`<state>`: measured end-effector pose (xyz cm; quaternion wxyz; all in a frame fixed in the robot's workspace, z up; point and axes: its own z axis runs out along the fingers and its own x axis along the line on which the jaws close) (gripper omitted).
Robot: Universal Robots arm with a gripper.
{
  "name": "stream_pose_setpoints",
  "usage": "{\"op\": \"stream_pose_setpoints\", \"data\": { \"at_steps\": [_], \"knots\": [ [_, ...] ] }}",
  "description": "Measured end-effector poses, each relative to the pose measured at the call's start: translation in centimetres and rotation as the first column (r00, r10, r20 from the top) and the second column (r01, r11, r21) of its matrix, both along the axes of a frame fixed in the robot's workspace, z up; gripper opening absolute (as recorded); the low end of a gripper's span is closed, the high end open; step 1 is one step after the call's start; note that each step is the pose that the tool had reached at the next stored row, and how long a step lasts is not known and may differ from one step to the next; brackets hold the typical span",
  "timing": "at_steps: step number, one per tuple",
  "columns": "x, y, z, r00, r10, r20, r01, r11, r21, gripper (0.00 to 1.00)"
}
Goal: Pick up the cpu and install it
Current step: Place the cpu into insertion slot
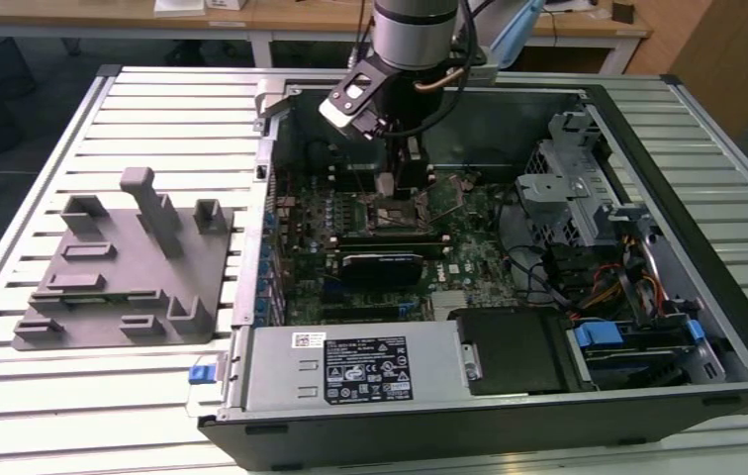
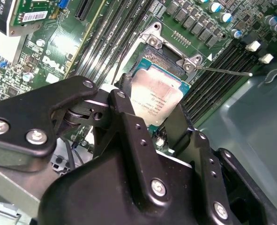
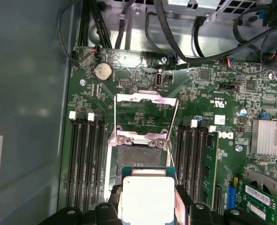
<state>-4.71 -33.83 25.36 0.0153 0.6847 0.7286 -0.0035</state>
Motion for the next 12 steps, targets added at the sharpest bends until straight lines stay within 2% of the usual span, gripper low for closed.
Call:
{"op": "stream_pose_setpoints", "data": {
  "at_steps": [12],
  "knots": [
    [0.02,0.0,-0.57,1.0,0.0,0.0,0.0,1.0,0.0001,0.53]
  ]
}}
